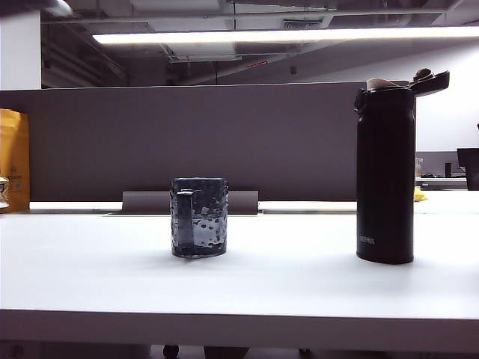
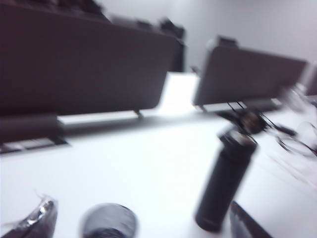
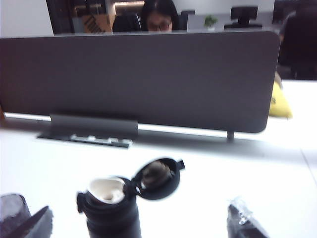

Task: Pick up the black thermos, pour some water into the cup, then place the black thermos back on the table.

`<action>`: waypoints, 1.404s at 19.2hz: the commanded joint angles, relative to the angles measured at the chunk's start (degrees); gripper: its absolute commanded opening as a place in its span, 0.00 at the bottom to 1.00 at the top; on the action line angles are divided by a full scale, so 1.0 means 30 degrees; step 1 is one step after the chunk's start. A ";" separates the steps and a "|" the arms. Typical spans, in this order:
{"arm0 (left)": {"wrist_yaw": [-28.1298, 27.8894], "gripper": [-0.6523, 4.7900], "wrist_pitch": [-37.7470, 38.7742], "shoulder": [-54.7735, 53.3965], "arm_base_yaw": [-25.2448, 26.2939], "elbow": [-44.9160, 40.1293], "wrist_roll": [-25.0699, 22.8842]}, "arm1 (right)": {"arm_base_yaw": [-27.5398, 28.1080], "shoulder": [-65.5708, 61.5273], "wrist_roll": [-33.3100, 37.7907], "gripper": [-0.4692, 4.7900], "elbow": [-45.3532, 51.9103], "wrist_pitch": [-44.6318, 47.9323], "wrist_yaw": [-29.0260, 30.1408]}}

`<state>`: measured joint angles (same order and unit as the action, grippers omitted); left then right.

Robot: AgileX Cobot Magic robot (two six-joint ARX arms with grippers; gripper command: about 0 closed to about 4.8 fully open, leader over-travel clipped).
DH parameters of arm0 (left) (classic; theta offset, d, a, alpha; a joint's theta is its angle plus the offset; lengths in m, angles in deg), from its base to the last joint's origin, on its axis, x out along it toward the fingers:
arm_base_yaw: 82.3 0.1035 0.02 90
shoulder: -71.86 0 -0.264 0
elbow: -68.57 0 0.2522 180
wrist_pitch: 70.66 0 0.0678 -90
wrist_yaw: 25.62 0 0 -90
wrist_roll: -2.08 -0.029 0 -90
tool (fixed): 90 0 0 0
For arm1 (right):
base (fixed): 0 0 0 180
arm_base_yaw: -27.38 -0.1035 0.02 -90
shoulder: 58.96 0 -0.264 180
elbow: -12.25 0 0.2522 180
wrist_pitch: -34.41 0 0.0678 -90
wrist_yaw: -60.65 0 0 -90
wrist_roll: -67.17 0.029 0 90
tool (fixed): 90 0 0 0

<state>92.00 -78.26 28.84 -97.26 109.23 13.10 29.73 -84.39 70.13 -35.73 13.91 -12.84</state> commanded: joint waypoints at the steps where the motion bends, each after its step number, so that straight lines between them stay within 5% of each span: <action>1: -0.1231 1.00 -0.1596 -0.1508 -0.2710 0.0685 -0.0707 | -0.0801 -0.0750 0.0000 1.00 0.0335 0.0248 0.0051; 6: -0.2718 1.00 0.0969 -0.3089 -0.5807 0.2127 -0.2594 | -0.4969 -0.1501 -0.0007 1.00 0.3191 0.3213 -0.3016; 10: -0.3286 1.00 0.1362 -0.3614 -0.6302 0.2295 -0.3687 | -0.7424 -0.2892 -0.0007 1.00 0.5923 0.7577 -0.5967; 16: -0.3264 1.00 0.1457 -0.4692 -0.6331 0.2295 -0.3687 | -0.7519 -0.7592 -0.0080 1.00 0.6513 1.0856 -0.6149; 20: -0.3271 1.00 0.1800 -0.4991 -0.6346 0.2295 -0.3854 | -0.7067 -1.2553 -0.0066 1.00 0.6266 1.6283 -0.5829; 27: -0.3279 1.00 0.2703 -0.4991 -0.6339 0.2295 -0.3978 | -0.7038 -1.6874 -0.0066 1.00 0.5311 1.8833 -0.5865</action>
<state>82.12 -70.61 13.86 -116.27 115.79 1.59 8.57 -133.35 70.09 -19.40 67.24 -30.37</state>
